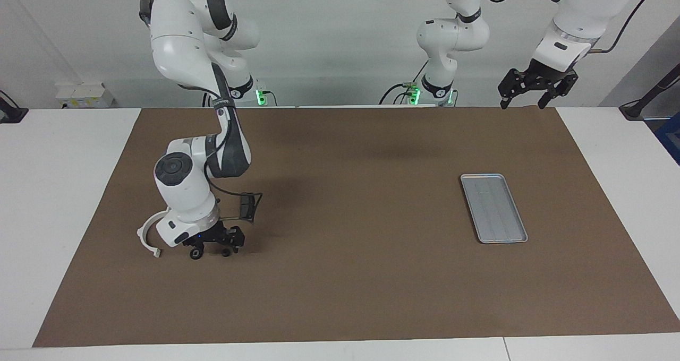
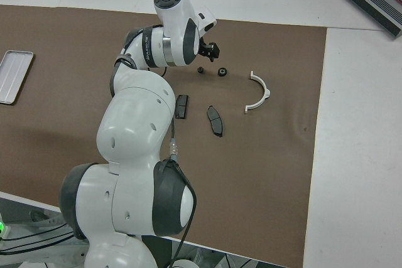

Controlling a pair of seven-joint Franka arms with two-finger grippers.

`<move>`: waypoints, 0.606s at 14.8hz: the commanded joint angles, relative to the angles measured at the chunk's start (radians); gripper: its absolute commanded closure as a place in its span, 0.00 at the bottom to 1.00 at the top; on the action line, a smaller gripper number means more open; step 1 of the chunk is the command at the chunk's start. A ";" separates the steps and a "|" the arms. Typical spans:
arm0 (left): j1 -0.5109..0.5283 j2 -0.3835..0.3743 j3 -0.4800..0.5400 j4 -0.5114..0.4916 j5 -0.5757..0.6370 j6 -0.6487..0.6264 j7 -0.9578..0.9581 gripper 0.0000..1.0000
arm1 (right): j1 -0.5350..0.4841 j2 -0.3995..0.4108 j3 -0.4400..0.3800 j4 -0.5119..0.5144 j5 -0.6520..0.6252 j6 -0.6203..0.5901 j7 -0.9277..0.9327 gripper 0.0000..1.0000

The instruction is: Place bearing gear from tray to pile

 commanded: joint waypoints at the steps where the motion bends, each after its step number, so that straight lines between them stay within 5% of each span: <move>1: -0.010 -0.007 0.010 0.009 0.005 -0.020 -0.001 0.00 | -0.009 -0.242 0.012 -0.123 0.002 -0.146 -0.025 0.00; 5: -0.012 -0.007 0.010 0.009 0.005 -0.020 -0.001 0.00 | 0.003 -0.501 0.015 -0.123 0.019 -0.497 -0.023 0.00; 9: -0.010 -0.007 0.010 0.009 0.005 -0.020 -0.001 0.00 | 0.009 -0.629 0.015 -0.118 0.070 -0.663 -0.022 0.00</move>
